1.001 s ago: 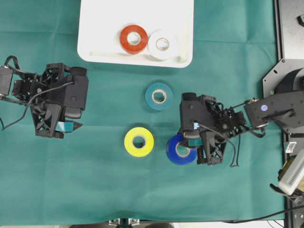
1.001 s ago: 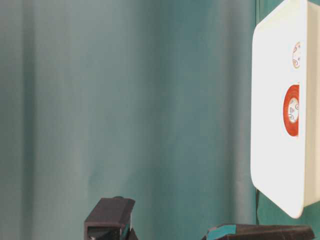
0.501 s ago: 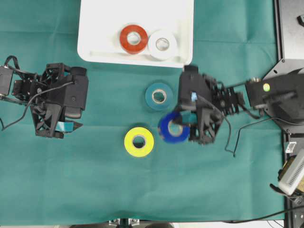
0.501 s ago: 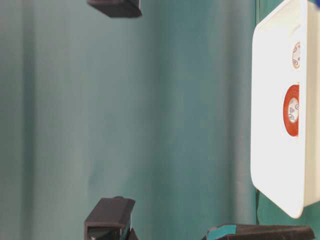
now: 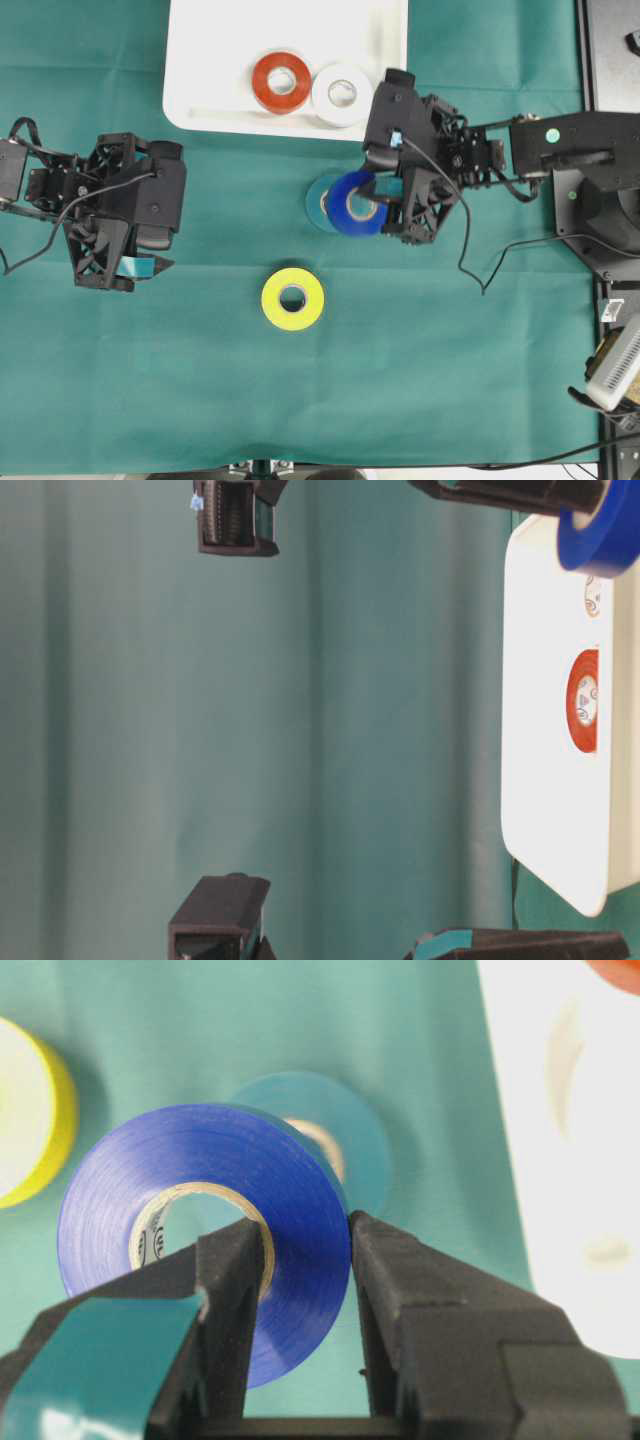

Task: Put the tape alternately from left to right into the white case.
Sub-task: 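Lift the blue roll and carry it to the tray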

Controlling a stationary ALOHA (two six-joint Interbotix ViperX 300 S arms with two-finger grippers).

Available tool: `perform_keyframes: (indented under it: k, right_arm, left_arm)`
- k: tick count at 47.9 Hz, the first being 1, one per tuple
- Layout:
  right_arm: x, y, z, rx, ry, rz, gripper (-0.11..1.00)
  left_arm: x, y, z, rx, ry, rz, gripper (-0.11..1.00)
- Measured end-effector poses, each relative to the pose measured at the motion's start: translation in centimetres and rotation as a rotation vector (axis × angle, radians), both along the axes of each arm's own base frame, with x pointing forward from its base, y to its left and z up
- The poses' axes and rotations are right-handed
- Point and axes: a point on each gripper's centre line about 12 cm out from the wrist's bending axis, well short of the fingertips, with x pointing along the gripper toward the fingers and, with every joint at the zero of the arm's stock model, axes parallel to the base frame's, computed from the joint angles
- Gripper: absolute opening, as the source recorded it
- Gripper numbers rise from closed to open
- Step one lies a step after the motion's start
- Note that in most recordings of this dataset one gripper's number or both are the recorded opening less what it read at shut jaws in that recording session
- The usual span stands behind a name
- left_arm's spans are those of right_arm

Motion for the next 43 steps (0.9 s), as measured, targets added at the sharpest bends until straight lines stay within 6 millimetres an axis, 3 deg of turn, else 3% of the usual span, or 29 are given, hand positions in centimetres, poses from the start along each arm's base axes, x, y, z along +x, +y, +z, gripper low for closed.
perform_keyframes:
  k: [20, 43]
  right_arm:
    - [-0.6, -4.4, -0.1, -0.071, 0.031, -0.086, 0.25]
    - [-1.6, -11.4, 1.0, -0.156, 0.01, -0.242, 0.25]
  left_arm:
    - [0.0, 0.0, 0.0, 0.001, 0.0, -0.002, 0.75]
    - [0.0, -0.1, 0.0, 0.0, 0.0, -0.002, 0.75]
